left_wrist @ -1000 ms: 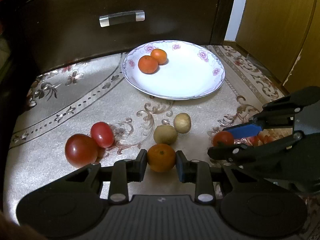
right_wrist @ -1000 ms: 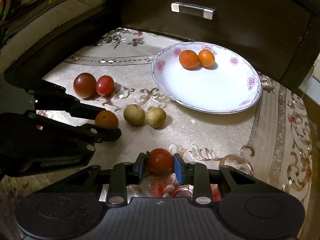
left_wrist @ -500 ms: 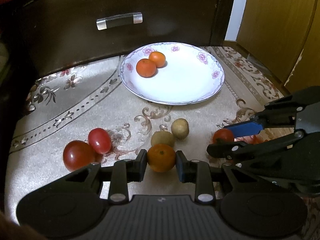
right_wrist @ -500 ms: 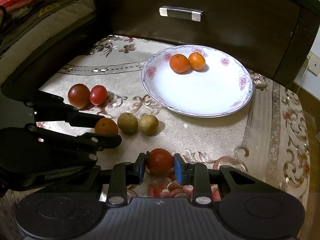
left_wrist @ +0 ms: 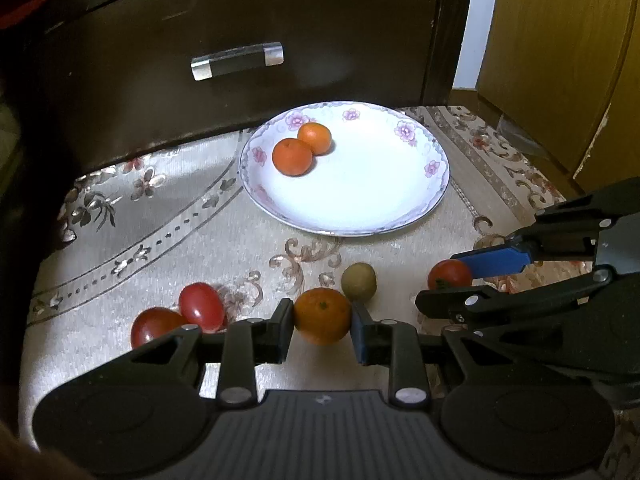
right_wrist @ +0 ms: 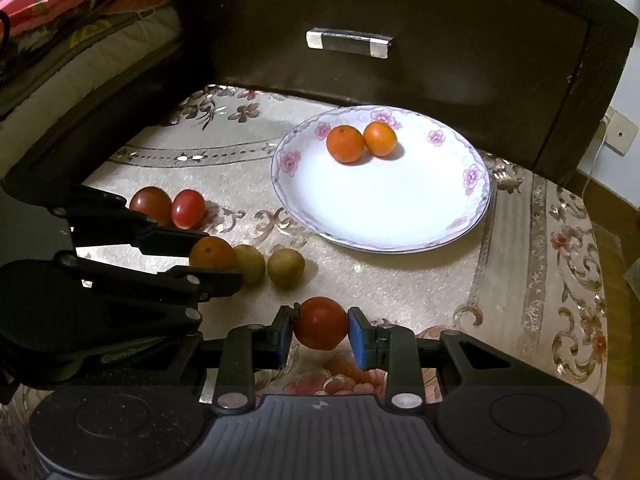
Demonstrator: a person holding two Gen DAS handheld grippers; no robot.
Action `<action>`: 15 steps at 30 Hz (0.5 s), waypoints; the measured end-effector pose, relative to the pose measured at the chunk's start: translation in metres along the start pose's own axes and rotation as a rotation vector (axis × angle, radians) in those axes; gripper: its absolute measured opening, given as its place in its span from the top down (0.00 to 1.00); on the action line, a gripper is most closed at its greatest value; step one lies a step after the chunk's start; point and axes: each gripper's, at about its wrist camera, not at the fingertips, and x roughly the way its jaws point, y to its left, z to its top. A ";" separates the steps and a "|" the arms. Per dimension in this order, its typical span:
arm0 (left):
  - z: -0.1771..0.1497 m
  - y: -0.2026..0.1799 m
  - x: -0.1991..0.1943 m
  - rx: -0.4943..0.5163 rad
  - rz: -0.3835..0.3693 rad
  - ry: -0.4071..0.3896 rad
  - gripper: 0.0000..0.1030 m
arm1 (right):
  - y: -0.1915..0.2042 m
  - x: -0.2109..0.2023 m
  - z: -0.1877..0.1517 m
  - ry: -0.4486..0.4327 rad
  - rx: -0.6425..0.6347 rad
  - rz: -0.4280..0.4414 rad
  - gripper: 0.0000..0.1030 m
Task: Organize fruits
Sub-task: 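Lift and carry the mandarin and tomato toward the white plate with both grippers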
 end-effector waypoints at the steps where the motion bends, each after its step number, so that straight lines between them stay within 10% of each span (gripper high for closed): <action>1: 0.000 0.000 0.000 0.000 0.001 -0.002 0.66 | -0.001 0.000 0.000 -0.002 0.003 -0.001 0.74; 15: 0.019 -0.001 -0.001 -0.008 0.017 -0.049 0.67 | -0.012 -0.006 0.010 -0.044 0.028 -0.029 0.74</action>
